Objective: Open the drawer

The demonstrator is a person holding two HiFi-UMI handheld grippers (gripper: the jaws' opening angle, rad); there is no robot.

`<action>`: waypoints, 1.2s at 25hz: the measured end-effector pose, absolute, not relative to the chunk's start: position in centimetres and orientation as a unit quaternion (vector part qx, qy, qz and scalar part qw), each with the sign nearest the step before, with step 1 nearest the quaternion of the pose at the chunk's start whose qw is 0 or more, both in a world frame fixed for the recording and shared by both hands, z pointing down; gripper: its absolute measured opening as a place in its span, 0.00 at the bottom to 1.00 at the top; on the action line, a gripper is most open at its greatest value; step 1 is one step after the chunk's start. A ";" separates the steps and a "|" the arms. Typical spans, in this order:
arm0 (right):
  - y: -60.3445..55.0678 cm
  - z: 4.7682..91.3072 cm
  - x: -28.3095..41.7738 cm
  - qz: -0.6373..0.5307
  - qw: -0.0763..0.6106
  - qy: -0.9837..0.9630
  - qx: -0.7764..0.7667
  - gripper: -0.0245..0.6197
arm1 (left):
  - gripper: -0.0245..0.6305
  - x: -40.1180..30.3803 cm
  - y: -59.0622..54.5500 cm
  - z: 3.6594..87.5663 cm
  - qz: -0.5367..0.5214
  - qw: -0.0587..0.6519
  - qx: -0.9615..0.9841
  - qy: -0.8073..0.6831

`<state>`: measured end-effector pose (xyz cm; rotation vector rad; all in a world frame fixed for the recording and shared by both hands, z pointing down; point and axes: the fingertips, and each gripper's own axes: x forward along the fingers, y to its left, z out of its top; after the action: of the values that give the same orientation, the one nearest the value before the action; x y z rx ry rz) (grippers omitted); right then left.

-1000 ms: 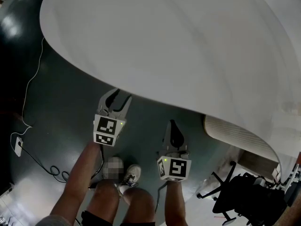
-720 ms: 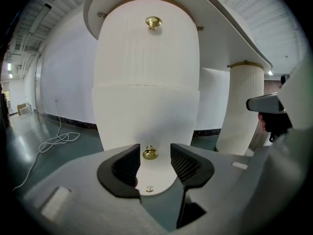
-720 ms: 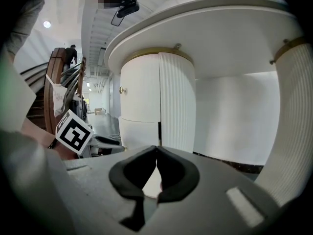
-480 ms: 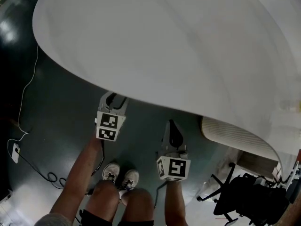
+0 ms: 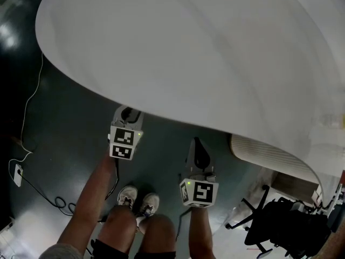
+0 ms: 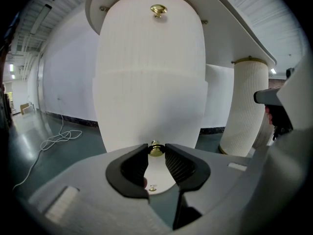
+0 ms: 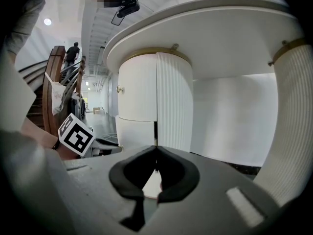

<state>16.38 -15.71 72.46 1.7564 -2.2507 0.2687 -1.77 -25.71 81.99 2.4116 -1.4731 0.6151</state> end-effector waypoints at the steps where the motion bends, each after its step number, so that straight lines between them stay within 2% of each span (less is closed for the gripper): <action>1: -15.7 72.4 16.4 0.092 0.137 -0.778 0.606 0.05 | 0.22 -1.8 -25.6 82.0 0.210 0.126 0.828 -0.505; 30: -10.5 71.0 13.0 0.136 0.162 -0.779 0.590 0.05 | 0.22 -5.8 -16.3 82.7 0.251 0.178 0.814 -0.493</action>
<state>12.97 -10.49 71.05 1.6834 -2.2250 0.3885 -5.80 -16.33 82.71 2.3017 -1.3956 0.7090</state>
